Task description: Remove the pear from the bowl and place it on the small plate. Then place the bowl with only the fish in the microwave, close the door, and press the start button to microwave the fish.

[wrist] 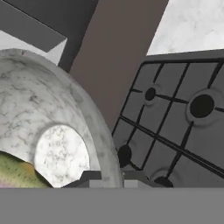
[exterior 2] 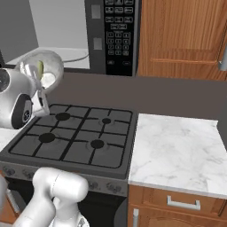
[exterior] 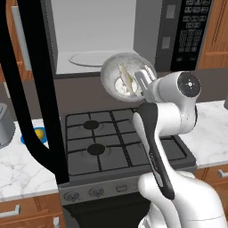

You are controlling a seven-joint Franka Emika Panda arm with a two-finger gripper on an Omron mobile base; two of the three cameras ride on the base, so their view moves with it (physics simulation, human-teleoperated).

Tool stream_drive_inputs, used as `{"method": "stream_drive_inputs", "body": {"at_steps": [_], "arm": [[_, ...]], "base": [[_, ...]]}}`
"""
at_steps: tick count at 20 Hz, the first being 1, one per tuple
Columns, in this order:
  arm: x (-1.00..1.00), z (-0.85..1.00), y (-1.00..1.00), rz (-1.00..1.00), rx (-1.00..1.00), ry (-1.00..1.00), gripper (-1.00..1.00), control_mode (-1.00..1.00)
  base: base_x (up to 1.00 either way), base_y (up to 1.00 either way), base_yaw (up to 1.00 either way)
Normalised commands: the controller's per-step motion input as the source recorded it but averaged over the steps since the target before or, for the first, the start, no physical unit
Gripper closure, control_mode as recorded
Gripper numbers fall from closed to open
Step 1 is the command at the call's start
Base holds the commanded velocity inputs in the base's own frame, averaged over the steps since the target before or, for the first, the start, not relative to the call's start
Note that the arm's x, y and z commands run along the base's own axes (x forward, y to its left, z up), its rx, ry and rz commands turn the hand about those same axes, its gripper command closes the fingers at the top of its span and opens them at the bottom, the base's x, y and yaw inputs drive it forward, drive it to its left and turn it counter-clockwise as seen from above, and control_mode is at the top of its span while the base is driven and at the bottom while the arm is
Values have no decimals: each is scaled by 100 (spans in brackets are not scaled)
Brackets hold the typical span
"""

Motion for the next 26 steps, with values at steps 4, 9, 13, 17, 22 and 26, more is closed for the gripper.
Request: {"method": "stream_drive_inputs", "body": {"at_steps": [4,9,13,17,22,26], "arm": [[10,57,0,-16,4,-12,100,-100],[33,47,0,-14,9,-3,100,-100],[69,29,0,-6,9,3,100,-100],[78,21,0,0,2,7,100,-100],[75,20,3,0,0,4,100,-100],[80,7,21,0,0,5,100,-100]], "base": [[0,0,0],[0,0,0],[0,0,0],[0,0,0],[0,0,0],[0,0,0]]}}
